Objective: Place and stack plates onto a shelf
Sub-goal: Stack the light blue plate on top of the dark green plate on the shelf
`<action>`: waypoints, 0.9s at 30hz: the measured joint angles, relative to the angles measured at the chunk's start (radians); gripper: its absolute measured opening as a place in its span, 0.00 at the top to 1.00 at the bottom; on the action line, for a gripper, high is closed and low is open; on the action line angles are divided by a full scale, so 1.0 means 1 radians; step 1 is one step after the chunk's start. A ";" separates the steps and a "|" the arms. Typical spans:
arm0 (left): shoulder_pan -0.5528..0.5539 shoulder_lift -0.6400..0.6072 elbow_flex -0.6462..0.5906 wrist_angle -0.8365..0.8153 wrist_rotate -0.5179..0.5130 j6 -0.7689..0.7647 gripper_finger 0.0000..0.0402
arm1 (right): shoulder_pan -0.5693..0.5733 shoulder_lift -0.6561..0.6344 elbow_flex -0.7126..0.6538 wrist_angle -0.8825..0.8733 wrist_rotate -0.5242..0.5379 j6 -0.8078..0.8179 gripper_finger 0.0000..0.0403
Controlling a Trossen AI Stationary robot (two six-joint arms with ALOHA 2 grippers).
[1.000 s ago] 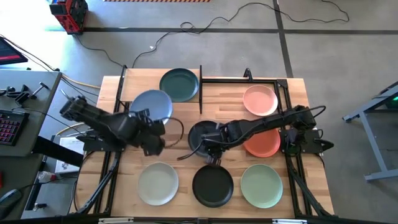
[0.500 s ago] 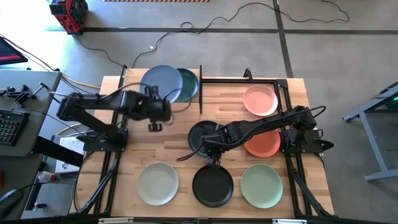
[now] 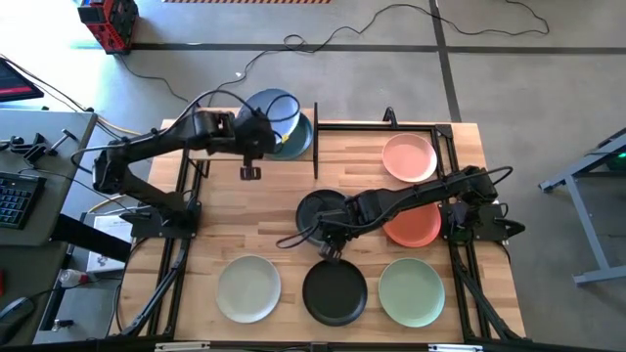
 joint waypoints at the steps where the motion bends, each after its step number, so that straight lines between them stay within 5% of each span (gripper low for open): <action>1: 0.014 0.003 0.000 0.000 0.029 0.021 1.00 | 0.000 0.000 0.000 0.000 0.000 0.009 0.69; 27: 0.095 0.122 -0.001 0.025 0.159 0.160 1.00 | -0.009 0.000 0.000 0.049 0.091 0.126 0.69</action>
